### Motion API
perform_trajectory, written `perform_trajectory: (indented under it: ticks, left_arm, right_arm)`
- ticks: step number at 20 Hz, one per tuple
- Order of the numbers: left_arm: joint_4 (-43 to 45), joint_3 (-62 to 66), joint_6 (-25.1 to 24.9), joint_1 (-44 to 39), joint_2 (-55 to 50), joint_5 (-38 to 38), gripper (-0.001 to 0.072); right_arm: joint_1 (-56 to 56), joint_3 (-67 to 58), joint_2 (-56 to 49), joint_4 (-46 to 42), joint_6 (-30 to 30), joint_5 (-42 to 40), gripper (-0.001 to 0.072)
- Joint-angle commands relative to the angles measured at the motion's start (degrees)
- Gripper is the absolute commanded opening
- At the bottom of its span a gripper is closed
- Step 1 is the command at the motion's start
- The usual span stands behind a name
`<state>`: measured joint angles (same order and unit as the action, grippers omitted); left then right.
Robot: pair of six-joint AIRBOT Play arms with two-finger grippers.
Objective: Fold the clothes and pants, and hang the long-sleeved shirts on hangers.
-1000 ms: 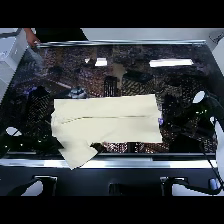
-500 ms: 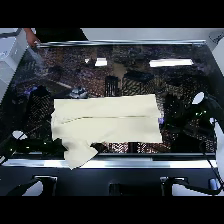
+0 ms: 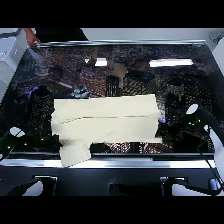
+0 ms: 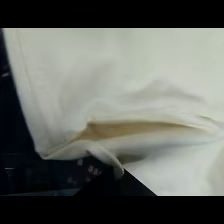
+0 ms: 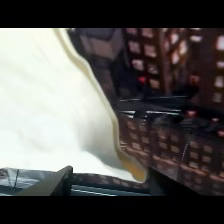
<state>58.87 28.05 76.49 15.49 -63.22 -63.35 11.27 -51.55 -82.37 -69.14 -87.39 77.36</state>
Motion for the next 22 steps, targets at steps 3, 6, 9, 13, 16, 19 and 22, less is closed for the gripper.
perform_trajectory:
  ticks: [3, 6, 9, 13, 16, 19, 22]
  left_arm:
    - [-1.05, 0.35, 0.04, 0.02, 0.09, -1.27, 0.0033]
    - [-0.92, 0.61, 0.0, 0.02, 0.17, -1.79, 0.0032]
    - [0.17, 5.51, 0.0, 0.04, 1.73, -3.3, 0.0031]
    - [2.21, 18.88, 0.87, -0.37, 1.05, -3.39, 0.0029]
    - [2.21, 27.61, 3.3, -2.4, -5.4, -0.63, 0.0029]
    - [2.19, 36.76, 3.3, -4.9, -14.49, 0.0, 0.0029]
    - [2.21, 46.12, 5.16, -5.38, -21.92, 0.35, 0.0029]
  right_arm:
    - [-0.04, 2.78, -0.07, 1.03, -0.33, -2.38, 0.0381]
    - [-0.04, 2.08, 0.17, 1.09, 0.24, -3.08, 0.0031]
    - [-0.04, -1.11, 1.66, 1.18, 2.23, -1.55, 0.0029]
    - [-0.04, -12.74, 1.68, 0.98, 1.97, 0.37, 0.0027]
    - [-0.55, -21.35, -3.1, 1.2, -0.04, -2.84, 0.0027]
    - [-4.04, -29.53, -10.78, 0.85, 0.24, -5.95, 0.0027]
    - [-5.46, -36.2, -16.92, -3.8, -2.16, -6.95, 0.0028]
